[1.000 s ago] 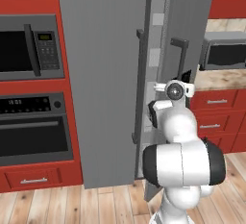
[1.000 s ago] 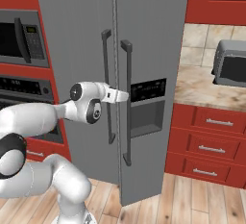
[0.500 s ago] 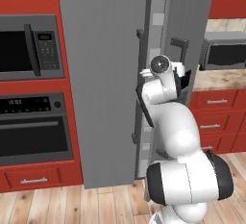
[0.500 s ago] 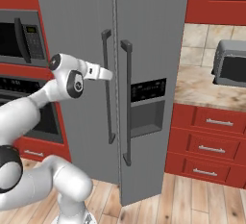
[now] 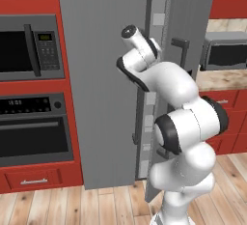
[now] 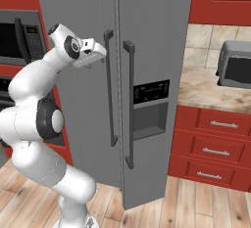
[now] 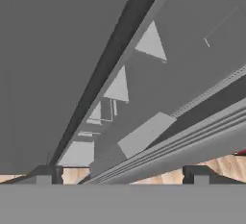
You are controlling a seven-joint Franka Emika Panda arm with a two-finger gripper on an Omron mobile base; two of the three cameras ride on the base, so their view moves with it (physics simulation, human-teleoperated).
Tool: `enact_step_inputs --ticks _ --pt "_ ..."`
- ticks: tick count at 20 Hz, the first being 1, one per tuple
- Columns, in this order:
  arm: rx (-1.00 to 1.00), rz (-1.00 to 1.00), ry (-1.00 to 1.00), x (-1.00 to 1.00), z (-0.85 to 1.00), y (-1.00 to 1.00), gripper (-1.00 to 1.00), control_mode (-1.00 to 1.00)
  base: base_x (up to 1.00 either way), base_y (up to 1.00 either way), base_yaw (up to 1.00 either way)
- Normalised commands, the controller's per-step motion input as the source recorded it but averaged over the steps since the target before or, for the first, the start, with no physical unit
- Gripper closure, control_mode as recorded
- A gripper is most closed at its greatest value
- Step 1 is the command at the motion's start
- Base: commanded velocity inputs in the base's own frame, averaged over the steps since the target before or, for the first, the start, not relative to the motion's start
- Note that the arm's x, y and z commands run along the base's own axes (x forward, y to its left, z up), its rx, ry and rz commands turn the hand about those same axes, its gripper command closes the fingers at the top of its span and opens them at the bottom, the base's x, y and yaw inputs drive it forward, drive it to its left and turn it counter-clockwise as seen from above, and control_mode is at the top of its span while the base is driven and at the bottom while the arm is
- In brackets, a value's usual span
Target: Move the hot dog bun to the plate on the dining table and place the condiment next to that plate. Then navigate to the fridge and take the sausage and place it on the plate as well.
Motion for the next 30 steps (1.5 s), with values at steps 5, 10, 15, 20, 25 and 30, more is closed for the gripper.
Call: enact_step_inputs --ticks 5,10,15,20,25,30 --pt "-0.24 0.19 -0.02 0.22 -0.55 -0.02 -1.0 -1.0 0.0 0.0 0.0" --pt "-0.17 0.14 -0.18 -0.04 -0.44 -0.08 -1.0 -1.0 0.0 0.0 0.0" --pt "-0.01 0.1 -0.14 0.07 -0.15 -0.31 -1.0 -1.0 0.0 0.0 0.0" --pt "-0.04 0.0 -0.08 0.2 -0.07 -0.36 -1.0 -1.0 0.0 0.0 0.0" --pt "-0.04 0.0 -0.02 0.2 -0.02 -0.27 -1.0 -1.0 0.0 0.0 0.0" --pt "-0.03 -0.01 0.06 0.38 0.0 -0.06 -1.0 -1.0 0.0 0.0 0.0"
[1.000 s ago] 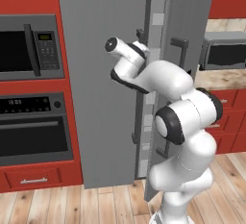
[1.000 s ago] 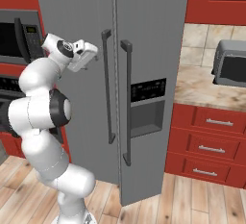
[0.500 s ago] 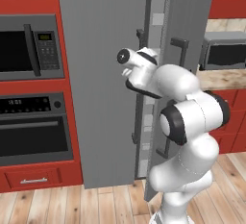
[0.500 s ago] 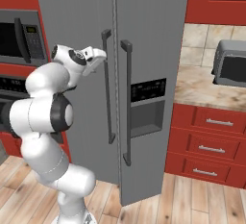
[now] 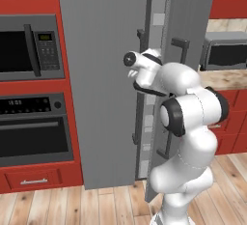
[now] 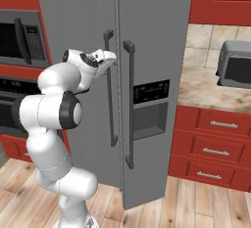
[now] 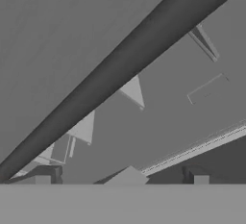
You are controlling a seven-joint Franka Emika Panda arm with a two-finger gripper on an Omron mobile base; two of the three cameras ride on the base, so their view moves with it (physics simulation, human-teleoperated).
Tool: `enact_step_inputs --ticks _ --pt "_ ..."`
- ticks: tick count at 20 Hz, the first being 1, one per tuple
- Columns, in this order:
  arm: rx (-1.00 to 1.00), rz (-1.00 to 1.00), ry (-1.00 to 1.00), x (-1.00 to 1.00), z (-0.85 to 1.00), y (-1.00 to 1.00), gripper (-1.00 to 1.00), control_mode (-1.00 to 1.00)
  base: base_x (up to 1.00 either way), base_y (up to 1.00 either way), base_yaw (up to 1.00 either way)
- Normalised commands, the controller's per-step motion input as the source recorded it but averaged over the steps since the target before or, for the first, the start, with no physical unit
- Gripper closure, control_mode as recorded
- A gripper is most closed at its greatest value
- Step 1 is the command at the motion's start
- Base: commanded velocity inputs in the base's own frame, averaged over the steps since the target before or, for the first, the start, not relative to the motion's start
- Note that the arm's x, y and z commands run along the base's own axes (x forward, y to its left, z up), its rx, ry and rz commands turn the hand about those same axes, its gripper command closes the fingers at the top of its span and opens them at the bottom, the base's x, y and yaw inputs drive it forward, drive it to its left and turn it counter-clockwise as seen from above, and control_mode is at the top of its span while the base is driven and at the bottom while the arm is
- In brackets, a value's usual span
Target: Move the hot dog bun to the plate on the dining table and place the condiment next to that plate. Then navigate to the fridge and take the sausage and place it on the plate as well.
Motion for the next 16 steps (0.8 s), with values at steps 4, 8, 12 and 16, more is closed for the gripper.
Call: enact_step_inputs --ticks 4,8,12,16 --pt "-0.05 -0.03 0.04 0.14 0.0 -0.01 -1.0 -1.0 0.0 0.0 0.0" --pt "-0.04 -0.08 0.01 0.0 0.0 -0.04 -1.0 -1.0 0.0 0.0 0.0" --pt "-0.02 -0.11 0.02 -0.11 0.0 -0.14 -1.0 -1.0 0.0 0.0 0.0" --pt "0.0 -0.1 0.01 -0.25 0.0 -0.22 -1.0 -1.0 0.0 0.0 0.0"
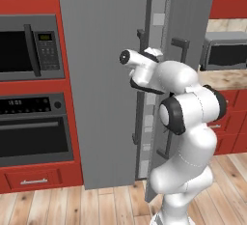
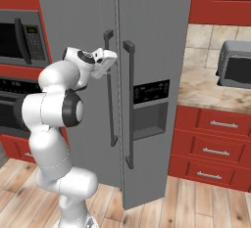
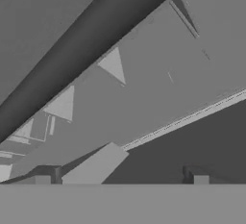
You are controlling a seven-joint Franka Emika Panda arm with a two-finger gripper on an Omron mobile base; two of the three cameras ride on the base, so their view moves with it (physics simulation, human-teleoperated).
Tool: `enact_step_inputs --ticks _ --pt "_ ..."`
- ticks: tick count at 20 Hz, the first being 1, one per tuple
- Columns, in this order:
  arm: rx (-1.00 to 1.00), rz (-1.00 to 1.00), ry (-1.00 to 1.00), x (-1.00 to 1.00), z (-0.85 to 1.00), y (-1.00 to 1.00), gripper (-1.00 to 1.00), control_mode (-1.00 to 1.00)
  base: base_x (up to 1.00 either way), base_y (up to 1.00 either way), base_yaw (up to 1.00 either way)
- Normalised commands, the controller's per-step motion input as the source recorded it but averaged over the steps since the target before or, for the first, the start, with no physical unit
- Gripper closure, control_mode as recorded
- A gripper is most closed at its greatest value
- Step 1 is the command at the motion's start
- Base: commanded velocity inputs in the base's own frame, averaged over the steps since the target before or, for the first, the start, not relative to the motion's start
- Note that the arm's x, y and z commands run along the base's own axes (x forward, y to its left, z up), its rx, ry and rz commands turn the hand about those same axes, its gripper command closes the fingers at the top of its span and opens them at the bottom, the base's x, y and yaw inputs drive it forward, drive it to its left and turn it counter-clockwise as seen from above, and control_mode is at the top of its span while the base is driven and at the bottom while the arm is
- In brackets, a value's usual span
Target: Move the hot dog bun to the plate on the dining table and place the condiment next to that plate. Then navigate to the fridge and take the sausage and place it on the plate as well.
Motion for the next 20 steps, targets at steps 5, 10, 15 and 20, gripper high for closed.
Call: enact_step_inputs --ticks 5,10,15,20 --pt "0.0 -0.05 0.04 -0.23 0.0 -0.34 -1.0 -1.0 0.0 0.0 0.0" --pt "0.0 -0.04 0.01 -0.42 0.0 -0.42 -1.0 -1.0 0.0 0.0 0.0" --pt "0.0 -0.07 0.0 -0.62 0.0 -0.48 -1.0 -1.0 0.0 0.0 0.0" --pt "0.01 -0.07 0.0 -0.47 0.0 -0.75 -1.0 -1.0 0.0 0.0 0.0"
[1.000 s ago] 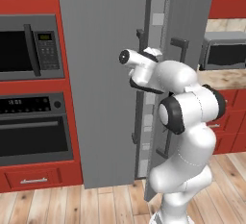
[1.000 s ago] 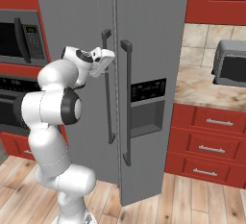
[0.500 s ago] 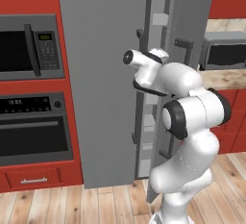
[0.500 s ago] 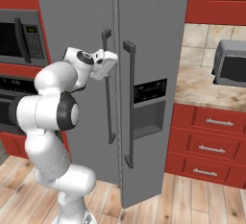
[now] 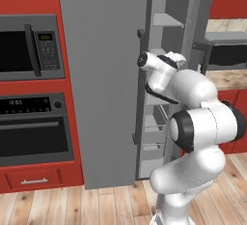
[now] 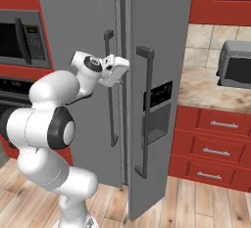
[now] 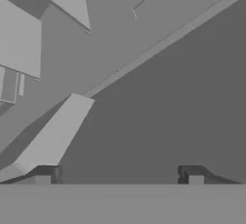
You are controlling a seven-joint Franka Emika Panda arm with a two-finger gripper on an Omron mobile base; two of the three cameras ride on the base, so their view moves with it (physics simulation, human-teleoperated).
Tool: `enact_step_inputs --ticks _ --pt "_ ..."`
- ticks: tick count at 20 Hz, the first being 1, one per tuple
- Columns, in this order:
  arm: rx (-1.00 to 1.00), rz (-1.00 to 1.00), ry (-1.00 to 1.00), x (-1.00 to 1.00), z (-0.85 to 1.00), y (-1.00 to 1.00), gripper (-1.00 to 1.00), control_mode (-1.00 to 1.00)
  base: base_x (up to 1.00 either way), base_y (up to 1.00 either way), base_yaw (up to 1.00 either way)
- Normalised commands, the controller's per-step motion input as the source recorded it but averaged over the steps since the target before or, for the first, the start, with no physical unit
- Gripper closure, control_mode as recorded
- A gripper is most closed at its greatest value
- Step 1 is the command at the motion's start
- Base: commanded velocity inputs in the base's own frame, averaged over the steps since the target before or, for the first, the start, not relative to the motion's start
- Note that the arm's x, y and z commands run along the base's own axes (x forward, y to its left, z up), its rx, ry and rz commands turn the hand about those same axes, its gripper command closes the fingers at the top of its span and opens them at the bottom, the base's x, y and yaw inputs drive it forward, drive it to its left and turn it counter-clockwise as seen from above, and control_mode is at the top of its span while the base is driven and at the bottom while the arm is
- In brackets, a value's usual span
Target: Move the hot dog bun to the plate on the dining table and place the condiment next to that plate. Then navigate to the fridge and take the sausage and place it on the plate as well.
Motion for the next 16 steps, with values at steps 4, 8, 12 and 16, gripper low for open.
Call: enact_step_inputs --ticks 4,8,12,16 --pt "0.02 -0.01 0.0 -0.25 0.0 -0.93 -1.0 -1.0 0.0 0.0 0.0" --pt "0.03 0.0 0.0 -0.12 0.0 -0.97 -1.0 -1.0 0.0 0.0 0.0" --pt "0.05 0.0 0.0 -0.04 0.0 -0.99 -1.0 -1.0 0.0 0.0 0.0" --pt "0.06 0.0 0.0 0.0 0.0 -0.94 -1.0 -1.0 0.0 0.0 0.0"
